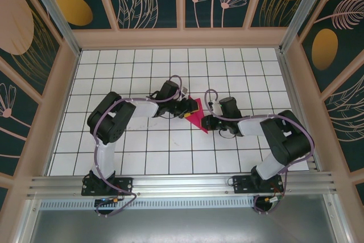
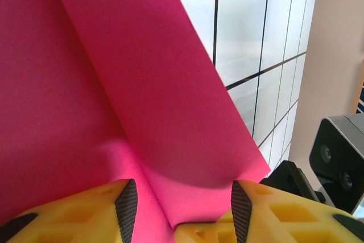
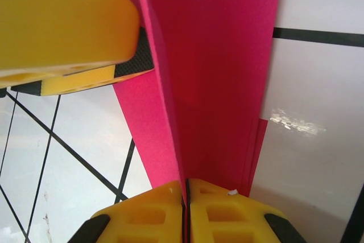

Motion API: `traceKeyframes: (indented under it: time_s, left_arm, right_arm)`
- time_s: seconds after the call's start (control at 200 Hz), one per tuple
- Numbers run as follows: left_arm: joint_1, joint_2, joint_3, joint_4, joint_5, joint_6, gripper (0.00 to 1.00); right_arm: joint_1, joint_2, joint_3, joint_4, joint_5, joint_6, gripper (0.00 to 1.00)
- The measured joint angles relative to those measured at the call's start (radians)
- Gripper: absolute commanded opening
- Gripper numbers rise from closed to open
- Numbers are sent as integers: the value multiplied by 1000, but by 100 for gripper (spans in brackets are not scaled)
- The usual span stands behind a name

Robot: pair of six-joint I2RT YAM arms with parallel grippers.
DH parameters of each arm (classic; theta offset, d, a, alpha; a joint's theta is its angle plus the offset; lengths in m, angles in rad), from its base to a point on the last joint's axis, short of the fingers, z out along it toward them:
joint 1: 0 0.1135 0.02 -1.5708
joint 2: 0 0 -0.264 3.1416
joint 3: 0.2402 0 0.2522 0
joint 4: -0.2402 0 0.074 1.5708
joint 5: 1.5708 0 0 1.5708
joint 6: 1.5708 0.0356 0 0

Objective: Fold a paper plane with a square sheet of paper (fold left side to right side)
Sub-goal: Fourth fold the wing at the center of the table.

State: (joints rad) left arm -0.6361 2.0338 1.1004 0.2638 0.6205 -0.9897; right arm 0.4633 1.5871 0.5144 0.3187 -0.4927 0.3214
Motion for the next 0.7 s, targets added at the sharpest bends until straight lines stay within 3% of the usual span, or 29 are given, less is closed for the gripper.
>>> traceKeyframes:
  time_s: [0.701]
  left_arm:
    - [0,31,43,-39,-14,8,49]
  right_arm:
    - [-36,39,32,7,-63,7,17]
